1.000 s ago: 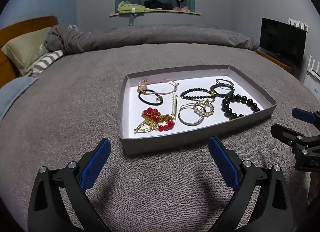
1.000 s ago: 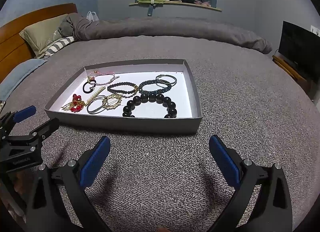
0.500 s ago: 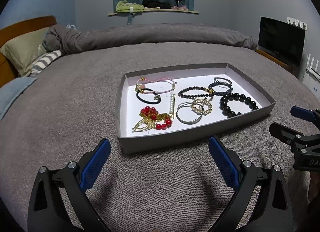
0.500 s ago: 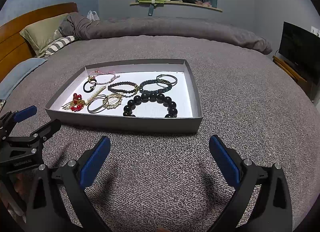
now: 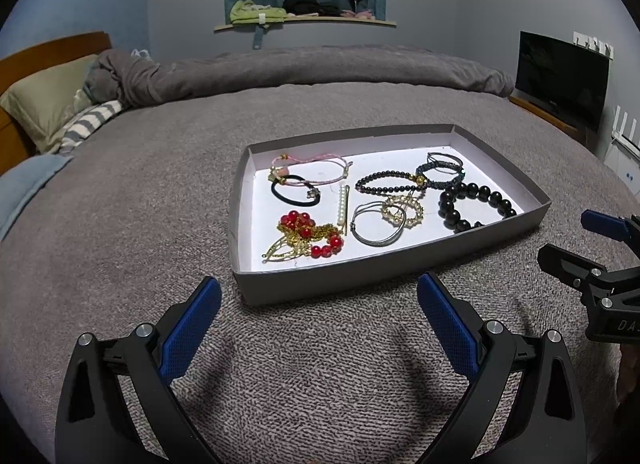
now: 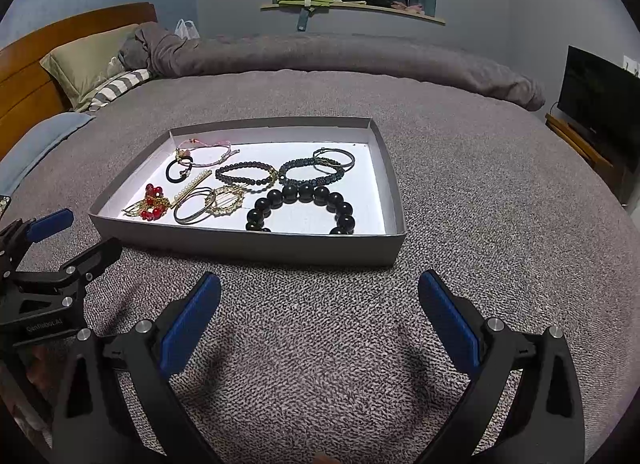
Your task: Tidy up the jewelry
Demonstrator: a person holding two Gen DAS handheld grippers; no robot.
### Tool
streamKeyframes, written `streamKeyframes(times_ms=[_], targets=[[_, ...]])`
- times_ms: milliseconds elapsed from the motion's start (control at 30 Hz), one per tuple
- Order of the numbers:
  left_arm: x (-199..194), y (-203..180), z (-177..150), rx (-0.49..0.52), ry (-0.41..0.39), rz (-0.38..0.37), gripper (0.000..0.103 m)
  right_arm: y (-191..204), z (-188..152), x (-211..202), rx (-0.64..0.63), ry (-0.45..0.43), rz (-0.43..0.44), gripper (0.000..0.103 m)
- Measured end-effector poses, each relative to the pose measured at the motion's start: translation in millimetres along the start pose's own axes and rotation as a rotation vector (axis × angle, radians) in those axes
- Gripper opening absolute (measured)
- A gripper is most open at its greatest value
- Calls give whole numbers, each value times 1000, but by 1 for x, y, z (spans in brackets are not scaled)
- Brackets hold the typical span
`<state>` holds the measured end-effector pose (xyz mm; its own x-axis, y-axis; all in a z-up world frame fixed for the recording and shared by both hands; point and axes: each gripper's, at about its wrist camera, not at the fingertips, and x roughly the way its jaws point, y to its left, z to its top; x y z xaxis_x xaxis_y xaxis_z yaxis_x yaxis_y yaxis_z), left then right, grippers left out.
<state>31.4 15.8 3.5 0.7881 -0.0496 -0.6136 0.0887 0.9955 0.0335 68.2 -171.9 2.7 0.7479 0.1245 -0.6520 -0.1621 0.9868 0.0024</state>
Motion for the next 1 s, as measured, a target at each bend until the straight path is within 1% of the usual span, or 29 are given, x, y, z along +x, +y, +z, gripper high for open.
streamKeyframes(times_ms=[733, 833, 1000], targets=[[2, -2, -2, 6, 5, -5, 100, 0, -1, 3, -11, 8, 2, 97], [1, -2, -1, 6, -1, 2, 100, 1, -1, 3, -12, 8, 1, 97], [0, -2, -1, 9, -10, -7, 100, 1, -1, 3, -12, 8, 1, 97]])
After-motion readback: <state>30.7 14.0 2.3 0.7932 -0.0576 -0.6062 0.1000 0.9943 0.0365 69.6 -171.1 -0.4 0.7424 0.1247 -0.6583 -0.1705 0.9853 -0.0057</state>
